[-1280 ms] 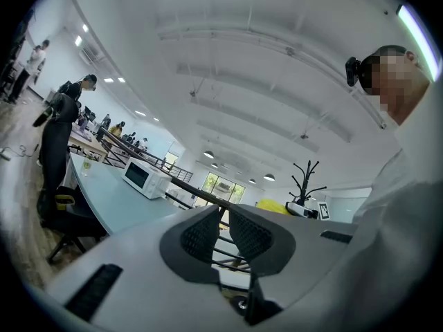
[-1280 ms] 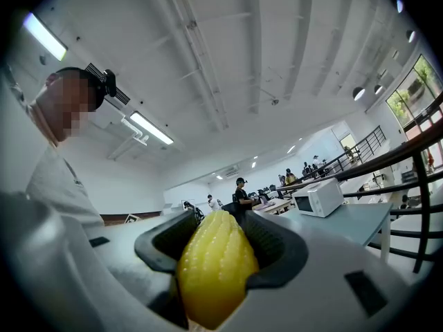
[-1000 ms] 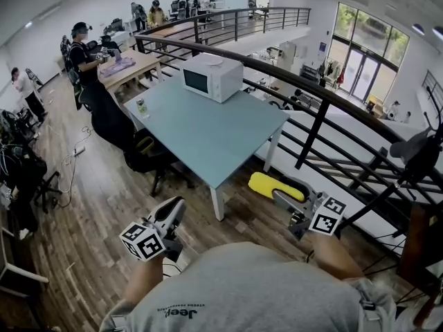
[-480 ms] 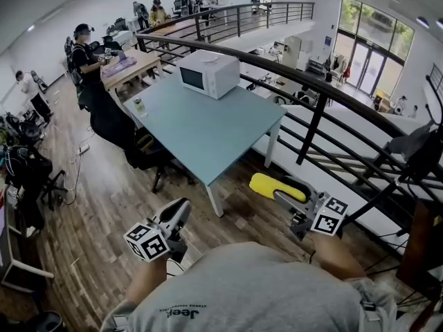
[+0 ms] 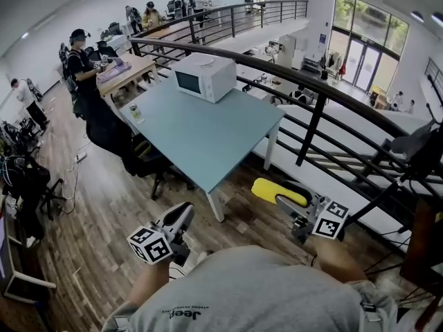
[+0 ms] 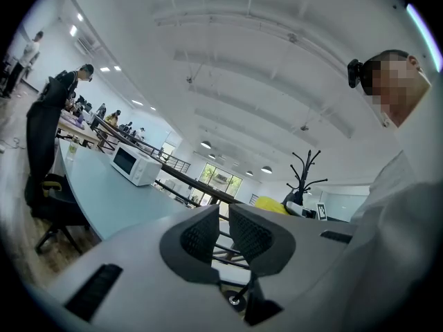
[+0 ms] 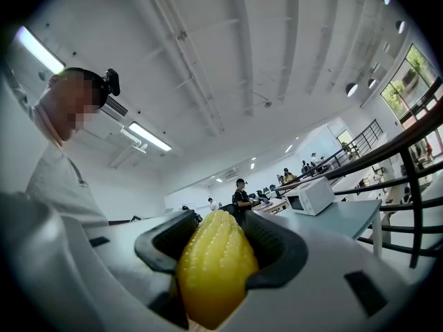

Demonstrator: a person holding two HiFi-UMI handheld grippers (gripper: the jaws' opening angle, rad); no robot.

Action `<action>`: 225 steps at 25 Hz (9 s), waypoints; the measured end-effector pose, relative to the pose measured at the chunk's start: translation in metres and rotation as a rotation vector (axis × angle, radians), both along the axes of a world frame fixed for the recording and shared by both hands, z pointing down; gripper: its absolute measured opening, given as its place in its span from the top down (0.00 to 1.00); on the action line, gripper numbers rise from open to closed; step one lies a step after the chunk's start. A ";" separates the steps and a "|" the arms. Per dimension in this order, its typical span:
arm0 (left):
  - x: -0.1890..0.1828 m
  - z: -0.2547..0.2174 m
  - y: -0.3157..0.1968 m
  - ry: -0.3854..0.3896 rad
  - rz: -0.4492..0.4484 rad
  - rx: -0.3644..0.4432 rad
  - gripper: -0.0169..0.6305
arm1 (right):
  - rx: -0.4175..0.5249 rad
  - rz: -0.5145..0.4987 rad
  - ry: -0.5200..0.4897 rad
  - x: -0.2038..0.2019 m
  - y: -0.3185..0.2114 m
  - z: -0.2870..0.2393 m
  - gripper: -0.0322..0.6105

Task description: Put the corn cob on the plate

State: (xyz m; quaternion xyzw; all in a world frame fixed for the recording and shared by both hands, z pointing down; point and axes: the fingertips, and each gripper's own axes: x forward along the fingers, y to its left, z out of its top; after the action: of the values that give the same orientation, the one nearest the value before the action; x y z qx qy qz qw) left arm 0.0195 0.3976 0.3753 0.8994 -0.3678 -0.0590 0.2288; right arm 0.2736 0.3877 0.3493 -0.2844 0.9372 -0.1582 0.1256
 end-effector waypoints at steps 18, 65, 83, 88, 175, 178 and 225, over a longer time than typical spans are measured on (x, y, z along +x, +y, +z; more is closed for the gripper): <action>-0.143 -0.019 -0.162 0.035 0.154 0.036 0.88 | 0.000 0.151 0.008 -0.142 -0.129 -0.027 0.58; -0.029 0.007 -0.379 -0.062 -0.172 -0.069 0.88 | -0.031 -0.210 -0.096 -0.043 -0.439 0.019 0.58; -0.094 0.042 -0.516 -0.053 0.022 -0.099 0.88 | -0.127 0.004 -0.070 -0.097 -0.538 0.057 0.58; -0.148 0.067 -0.575 -0.035 0.109 -0.060 0.88 | -0.180 0.085 -0.036 -0.154 -0.572 0.067 0.58; -0.092 0.093 -1.092 -0.234 0.014 0.189 0.88 | 0.067 -0.013 0.542 -0.254 -1.163 0.107 0.58; -0.092 0.093 -1.092 -0.237 0.013 0.190 0.88 | 0.071 -0.013 0.556 -0.255 -1.163 0.107 0.57; -0.091 0.094 -1.089 -0.257 0.011 0.229 0.88 | 0.086 -0.074 0.751 -0.258 -1.142 0.126 0.59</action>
State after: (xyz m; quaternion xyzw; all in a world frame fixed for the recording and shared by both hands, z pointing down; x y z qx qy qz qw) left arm -0.0714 -0.6918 0.4695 0.9217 -0.3799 0.0163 0.0761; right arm 0.0152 -0.7543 0.4751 -0.2828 0.9335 -0.0080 -0.2205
